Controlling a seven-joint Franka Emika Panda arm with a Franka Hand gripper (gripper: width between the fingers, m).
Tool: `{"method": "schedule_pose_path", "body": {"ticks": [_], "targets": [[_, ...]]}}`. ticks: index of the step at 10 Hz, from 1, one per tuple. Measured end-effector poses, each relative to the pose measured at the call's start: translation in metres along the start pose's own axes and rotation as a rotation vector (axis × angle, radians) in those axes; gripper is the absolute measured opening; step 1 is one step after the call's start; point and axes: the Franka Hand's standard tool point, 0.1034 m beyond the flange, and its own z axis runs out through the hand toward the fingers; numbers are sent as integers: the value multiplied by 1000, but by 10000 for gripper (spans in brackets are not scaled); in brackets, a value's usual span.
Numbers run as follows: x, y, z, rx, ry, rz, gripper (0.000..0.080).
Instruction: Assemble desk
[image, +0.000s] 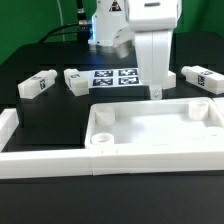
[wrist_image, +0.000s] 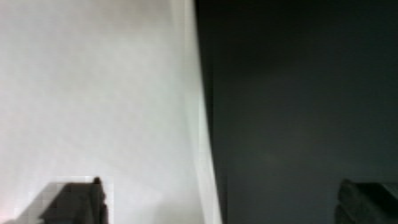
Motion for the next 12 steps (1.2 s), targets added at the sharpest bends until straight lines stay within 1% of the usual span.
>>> {"method": "schedule_pose_path", "body": {"ticks": [1, 2, 3, 4, 5, 8, 9, 11, 12], "targets": [[22, -8, -18, -12, -3, 68, 649], [44, -15, -31, -12, -5, 205, 649], [62, -22, -33, -16, 1, 312, 649], [73, -24, -34, -20, 5, 386, 649], [70, -23, -34, -18, 5, 428, 649], [72, -24, -34, -16, 8, 605, 649], [76, -27, -33, -14, 9, 698, 649], [101, -45, -29, -5, 8, 839, 649], [105, -51, -26, 3, -3, 835, 649]]}}
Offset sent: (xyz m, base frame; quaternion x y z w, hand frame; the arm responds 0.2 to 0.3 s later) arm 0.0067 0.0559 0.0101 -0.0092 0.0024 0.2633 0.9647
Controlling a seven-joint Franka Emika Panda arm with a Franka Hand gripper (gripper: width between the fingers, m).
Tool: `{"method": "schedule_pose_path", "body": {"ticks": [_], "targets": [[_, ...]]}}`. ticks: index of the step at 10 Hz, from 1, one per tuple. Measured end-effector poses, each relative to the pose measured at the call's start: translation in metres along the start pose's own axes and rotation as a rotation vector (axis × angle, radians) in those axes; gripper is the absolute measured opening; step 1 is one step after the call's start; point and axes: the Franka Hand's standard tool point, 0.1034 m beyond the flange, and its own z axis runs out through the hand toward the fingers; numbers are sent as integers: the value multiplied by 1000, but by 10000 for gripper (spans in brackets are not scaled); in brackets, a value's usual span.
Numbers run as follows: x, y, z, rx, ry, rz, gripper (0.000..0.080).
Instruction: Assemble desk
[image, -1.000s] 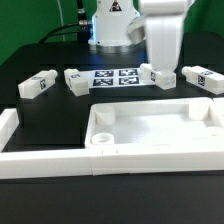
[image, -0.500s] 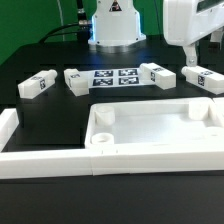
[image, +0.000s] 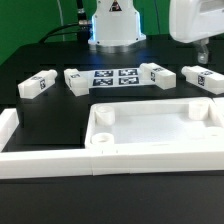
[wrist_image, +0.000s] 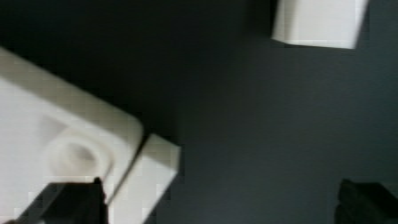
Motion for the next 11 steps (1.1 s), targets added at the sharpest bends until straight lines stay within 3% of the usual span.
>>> {"method": "schedule_pose_path", "body": {"ticks": [4, 5, 6, 7, 8, 11], "targets": [[-5, -1, 0, 9, -88, 2, 649], [-8, -15, 11, 9, -137, 16, 649], [-13, -28, 17, -14, -211, -5, 649], [-13, -34, 19, -12, -283, -31, 649], [-13, -29, 22, 4, -330, -30, 649], [-21, -31, 26, 15, -507, -22, 649]]}}
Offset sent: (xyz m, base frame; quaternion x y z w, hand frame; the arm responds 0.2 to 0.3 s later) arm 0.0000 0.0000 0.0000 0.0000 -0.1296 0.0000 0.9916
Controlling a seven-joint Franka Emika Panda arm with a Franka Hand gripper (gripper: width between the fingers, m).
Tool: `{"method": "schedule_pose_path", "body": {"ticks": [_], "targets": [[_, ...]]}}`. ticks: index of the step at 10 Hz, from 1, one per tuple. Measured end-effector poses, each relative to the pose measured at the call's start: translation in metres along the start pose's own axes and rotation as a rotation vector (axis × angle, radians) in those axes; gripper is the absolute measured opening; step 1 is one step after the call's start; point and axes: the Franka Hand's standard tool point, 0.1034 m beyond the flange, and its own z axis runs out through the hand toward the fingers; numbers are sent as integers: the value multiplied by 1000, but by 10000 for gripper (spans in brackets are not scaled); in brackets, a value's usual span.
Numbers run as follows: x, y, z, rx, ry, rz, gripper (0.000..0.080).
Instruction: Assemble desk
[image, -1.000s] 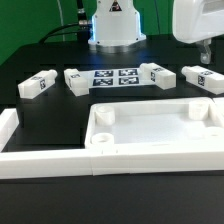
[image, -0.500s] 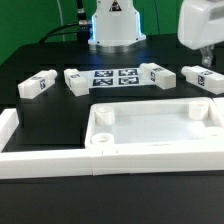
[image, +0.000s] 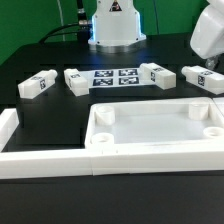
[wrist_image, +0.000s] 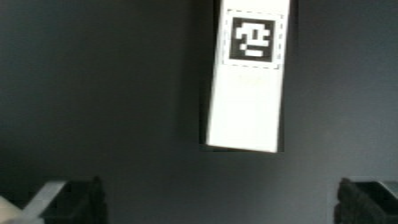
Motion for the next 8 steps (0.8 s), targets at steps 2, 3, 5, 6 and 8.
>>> {"method": "schedule_pose_path", "body": {"ticks": [2, 3, 5, 6, 8], "targets": [[-7, -12, 28, 10, -165, 37, 649], [-5, -19, 31, 6, -221, 29, 649], [-9, -20, 32, 12, -336, 27, 649], [-5, -19, 35, 16, -351, 27, 649], [-4, -19, 35, 16, -346, 28, 649]]}}
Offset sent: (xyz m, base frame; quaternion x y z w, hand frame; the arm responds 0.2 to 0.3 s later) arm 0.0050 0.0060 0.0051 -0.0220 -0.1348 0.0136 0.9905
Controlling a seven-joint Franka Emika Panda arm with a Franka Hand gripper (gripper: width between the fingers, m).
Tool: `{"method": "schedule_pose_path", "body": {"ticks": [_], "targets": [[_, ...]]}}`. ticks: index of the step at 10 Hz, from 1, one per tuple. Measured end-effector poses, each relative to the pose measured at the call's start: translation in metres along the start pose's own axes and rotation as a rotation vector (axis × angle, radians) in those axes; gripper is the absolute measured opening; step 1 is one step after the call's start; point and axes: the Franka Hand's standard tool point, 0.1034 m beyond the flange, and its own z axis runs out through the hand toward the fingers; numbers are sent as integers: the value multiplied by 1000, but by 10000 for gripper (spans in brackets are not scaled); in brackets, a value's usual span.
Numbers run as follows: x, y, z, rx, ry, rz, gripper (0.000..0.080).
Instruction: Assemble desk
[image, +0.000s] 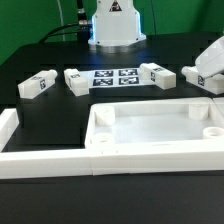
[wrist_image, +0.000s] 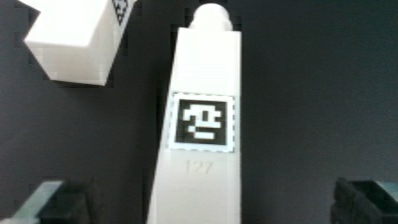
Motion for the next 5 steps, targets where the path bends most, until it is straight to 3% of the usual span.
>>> {"method": "schedule_pose_path", "body": {"ticks": [5], "targets": [[10, 2, 25, 7, -34, 19, 649]]}}
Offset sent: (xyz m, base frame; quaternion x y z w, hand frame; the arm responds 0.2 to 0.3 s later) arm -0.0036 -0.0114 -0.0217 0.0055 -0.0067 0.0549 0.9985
